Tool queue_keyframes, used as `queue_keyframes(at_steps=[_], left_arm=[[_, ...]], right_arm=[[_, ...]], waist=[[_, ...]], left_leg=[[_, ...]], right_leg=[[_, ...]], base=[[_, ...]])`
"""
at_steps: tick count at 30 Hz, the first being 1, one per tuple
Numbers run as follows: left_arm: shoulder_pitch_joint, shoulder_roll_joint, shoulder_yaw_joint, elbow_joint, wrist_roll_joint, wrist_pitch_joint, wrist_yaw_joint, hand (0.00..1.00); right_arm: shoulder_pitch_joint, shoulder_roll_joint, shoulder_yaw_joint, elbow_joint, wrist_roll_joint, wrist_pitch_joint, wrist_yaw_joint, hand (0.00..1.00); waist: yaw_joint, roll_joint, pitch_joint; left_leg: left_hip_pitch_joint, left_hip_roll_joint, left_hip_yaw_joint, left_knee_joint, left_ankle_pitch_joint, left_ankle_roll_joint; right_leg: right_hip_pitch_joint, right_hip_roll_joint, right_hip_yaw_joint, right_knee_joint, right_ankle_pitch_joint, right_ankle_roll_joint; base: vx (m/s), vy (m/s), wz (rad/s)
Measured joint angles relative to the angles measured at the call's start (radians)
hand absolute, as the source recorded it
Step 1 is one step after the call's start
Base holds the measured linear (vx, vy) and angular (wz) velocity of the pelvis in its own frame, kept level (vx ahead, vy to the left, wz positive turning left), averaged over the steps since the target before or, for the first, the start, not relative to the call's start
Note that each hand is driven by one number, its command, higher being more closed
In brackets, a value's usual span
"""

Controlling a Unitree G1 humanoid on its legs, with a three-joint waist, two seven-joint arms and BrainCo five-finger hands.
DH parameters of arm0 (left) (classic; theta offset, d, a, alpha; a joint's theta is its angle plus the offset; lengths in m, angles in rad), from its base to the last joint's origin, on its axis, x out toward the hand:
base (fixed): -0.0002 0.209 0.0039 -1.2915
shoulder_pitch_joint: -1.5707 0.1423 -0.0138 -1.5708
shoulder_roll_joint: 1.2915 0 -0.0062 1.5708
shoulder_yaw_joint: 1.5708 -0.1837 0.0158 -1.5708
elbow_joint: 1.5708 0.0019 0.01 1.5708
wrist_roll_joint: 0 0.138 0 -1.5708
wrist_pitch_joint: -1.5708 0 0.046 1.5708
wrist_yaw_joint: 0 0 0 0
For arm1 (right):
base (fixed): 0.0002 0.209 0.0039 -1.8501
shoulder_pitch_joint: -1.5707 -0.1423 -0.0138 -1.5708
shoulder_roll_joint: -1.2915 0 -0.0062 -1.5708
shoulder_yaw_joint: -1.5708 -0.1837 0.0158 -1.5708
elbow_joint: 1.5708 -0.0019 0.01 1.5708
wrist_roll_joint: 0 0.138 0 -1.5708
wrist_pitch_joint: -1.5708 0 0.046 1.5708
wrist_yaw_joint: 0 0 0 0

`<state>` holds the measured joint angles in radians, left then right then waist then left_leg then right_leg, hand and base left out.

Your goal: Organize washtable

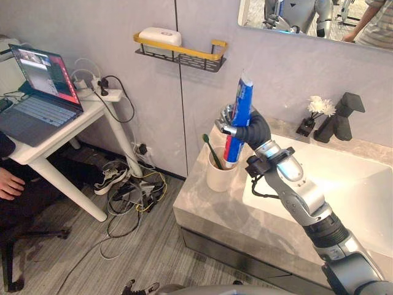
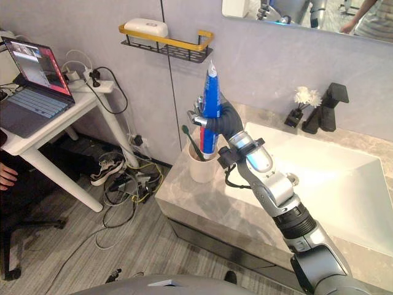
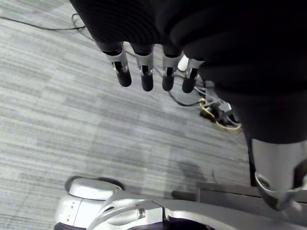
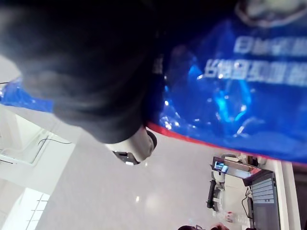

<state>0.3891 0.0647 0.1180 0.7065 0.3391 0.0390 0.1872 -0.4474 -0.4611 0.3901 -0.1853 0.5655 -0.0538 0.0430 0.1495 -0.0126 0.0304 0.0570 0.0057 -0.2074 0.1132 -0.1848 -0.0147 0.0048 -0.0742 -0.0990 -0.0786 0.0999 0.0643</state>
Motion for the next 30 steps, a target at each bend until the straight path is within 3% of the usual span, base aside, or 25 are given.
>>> queue_keyframes(at_steps=[8,30], left_arm=[[-0.003,0.016,-0.004,0.001,0.000,0.000,0.000,0.00],[-0.015,0.030,-0.021,0.012,0.000,0.000,-0.002,0.00]], right_arm=[[0.000,-0.002,0.005,0.000,-0.003,0.000,0.002,1.00],[0.065,-0.011,0.015,0.000,-0.007,0.003,0.026,1.00]], waist=[[0.000,-0.021,0.013],[0.000,-0.033,0.024]], left_leg=[[-0.004,-0.001,-0.009,0.001,0.000,0.000],[-0.009,-0.002,-0.019,0.001,0.000,0.000]], right_leg=[[0.000,-0.001,-0.009,-0.001,0.000,0.000],[-0.001,-0.001,-0.016,-0.001,-0.001,-0.001]], base=[[0.00,-0.002,0.03],[0.00,0.000,0.01]])
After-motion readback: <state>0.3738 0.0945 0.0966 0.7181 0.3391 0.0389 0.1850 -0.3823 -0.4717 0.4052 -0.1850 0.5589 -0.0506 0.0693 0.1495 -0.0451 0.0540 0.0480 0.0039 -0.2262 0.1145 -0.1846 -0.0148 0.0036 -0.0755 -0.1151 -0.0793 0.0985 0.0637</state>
